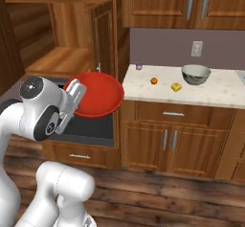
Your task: Pick both bowls and place them on the counter. Then place the tangerine in one bowl and place the cheese in the other bowl.
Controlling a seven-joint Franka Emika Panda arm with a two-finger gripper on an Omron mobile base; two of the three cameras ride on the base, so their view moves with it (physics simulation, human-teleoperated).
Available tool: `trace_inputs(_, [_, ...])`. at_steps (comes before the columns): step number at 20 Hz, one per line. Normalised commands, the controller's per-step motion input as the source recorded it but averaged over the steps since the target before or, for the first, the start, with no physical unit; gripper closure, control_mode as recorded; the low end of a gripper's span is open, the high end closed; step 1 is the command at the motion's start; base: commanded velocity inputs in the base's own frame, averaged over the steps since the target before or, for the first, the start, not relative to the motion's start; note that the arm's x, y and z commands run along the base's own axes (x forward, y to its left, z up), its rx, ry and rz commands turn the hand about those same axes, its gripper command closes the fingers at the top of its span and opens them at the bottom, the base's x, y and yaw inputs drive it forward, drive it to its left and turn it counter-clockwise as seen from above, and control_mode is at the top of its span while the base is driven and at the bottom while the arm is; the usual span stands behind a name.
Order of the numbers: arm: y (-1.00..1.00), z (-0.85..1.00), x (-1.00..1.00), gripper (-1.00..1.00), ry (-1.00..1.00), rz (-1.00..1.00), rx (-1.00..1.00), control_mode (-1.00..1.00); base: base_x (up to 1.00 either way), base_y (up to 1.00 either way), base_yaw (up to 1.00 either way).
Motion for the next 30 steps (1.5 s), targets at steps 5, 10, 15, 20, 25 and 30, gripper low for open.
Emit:
trace_inputs(5, [0.0,0.0,0.0,1.0,0.0,0.0,0.0,1.0,0.35,-0.69,0.08])
trace_inputs(10, [0.0,0.0,0.0,1.0,0.0,0.0,0.0,1.0,0.47,-0.61,0.15])
trace_inputs(15, [0.0,0.0,0.0,1.0,0.0,0.0,0.0,1.0,0.58,-0.52,0.23])
trace_inputs(20, [0.0,0.0,0.0,1.0,0.0,0.0,0.0,1.0,0.59,-0.5,0.24])
trace_inputs(25, [0.0,0.0,0.0,1.0,0.0,0.0,0.0,1.0,0.53,-0.59,0.17])
trace_inputs(30, [0.0,0.0,0.0,1.0,0.0,0.0,0.0,1.0,0.42,-0.75,0.02])
